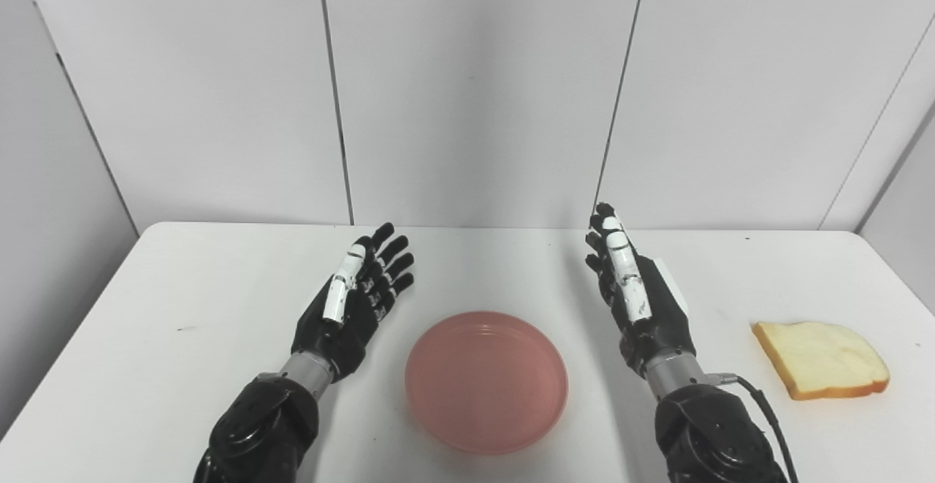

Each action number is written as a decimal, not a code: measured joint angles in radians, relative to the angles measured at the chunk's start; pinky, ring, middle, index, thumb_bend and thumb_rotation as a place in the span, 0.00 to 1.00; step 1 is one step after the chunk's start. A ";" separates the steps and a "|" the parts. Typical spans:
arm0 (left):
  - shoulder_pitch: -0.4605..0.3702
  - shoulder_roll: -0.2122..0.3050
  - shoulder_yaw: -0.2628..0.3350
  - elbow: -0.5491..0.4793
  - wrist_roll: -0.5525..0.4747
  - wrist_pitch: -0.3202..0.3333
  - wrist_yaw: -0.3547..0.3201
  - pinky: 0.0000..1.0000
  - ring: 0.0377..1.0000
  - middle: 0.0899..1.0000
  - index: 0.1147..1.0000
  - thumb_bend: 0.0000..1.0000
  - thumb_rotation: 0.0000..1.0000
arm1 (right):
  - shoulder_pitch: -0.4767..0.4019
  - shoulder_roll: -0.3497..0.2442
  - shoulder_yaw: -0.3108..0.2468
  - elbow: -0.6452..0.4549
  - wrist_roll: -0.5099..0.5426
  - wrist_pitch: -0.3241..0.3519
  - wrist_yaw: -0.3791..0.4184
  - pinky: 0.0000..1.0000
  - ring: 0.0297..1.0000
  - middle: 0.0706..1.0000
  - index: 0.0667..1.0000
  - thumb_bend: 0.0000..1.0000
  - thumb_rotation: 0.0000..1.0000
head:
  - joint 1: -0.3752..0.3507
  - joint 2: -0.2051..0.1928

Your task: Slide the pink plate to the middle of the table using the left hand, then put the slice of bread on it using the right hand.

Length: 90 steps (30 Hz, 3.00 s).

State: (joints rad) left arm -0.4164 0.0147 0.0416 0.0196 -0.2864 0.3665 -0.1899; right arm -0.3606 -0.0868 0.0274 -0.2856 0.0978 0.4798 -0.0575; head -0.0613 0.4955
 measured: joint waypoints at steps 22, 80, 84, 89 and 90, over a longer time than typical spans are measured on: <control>0.056 0.057 -0.011 -0.104 0.048 -0.037 -0.006 0.97 0.94 0.95 0.94 0.43 1.00 | -0.097 -0.491 0.054 -0.127 -0.303 -0.001 0.302 0.88 0.93 0.95 0.96 0.99 0.43 | -0.219 -0.011; 0.088 0.143 0.031 -0.101 -0.019 -0.074 -0.074 0.98 0.95 0.95 0.93 0.43 1.00 | -0.091 -0.927 0.151 0.155 -0.810 -0.065 1.022 0.92 1.00 1.00 1.00 1.00 0.18 | -0.342 0.041; 0.088 0.144 0.030 -0.102 -0.019 -0.074 -0.074 0.98 0.95 0.95 0.93 0.42 1.00 | -0.093 -0.928 0.168 0.205 -0.823 -0.104 0.987 0.91 1.00 1.00 1.00 1.00 0.16 | -0.342 0.043; 0.088 0.144 0.029 -0.102 -0.019 -0.074 -0.074 0.99 0.95 0.94 0.93 0.42 1.00 | -0.110 -0.926 0.182 0.259 -0.834 -0.119 0.970 0.83 1.00 1.00 1.00 1.00 0.22 | -0.341 0.046; 0.088 0.144 0.029 -0.102 -0.019 -0.074 -0.074 0.99 0.95 0.94 0.93 0.42 1.00 | -0.114 -0.924 0.183 0.271 -0.834 -0.119 0.965 0.83 1.00 1.00 1.00 1.00 0.22 | -0.341 0.046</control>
State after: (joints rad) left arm -0.3288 0.1587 0.0702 -0.0826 -0.3054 0.2926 -0.2642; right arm -0.4746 -1.0110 0.2106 -0.0142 -0.7358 0.3606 0.9072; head -0.4019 0.5415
